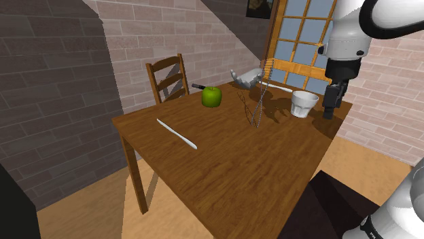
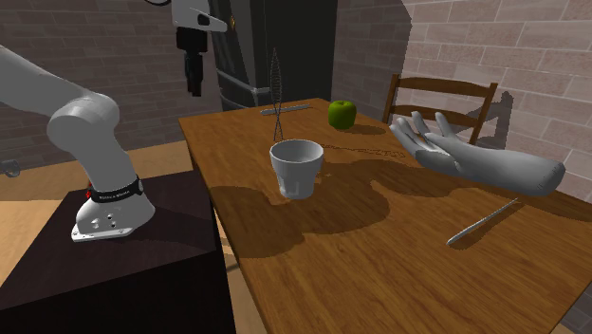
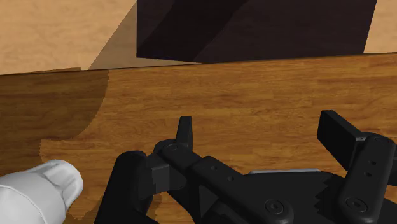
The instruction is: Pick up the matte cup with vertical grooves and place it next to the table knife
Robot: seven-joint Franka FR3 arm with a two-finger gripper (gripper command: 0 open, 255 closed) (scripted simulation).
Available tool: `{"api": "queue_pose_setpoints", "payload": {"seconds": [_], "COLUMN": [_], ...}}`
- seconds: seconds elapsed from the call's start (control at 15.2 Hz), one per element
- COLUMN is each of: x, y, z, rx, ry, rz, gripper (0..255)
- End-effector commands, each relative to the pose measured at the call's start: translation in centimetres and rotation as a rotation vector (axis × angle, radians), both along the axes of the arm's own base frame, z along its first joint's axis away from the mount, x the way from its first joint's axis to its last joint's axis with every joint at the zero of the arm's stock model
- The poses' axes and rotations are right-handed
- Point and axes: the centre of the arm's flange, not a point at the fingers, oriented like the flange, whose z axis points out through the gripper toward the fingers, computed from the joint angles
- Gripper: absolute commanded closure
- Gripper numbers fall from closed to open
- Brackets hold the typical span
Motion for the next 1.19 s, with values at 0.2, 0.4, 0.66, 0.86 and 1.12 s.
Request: {"api": "queue_pose_setpoints", "payload": {"seconds": [0.2, 0.4, 0.66, 0.86, 1.12], "x": [2.4, 4.7, 7.8, 10.1, 13.1], "y": [-2.7, -5.4, -9.0, -11.8, -15.6], "z": [-1.1, -2.1, -3.3, -4.2, -5.2], "rx": [-0.011, -0.022, -0.037, -0.048, -0.062], "ry": [-0.015, -0.030, -0.050, -0.066, -0.086], "rz": [-0.012, -0.025, -0.041, -0.054, -0.071], "gripper": [0, 0, 0, 0, 0]}}
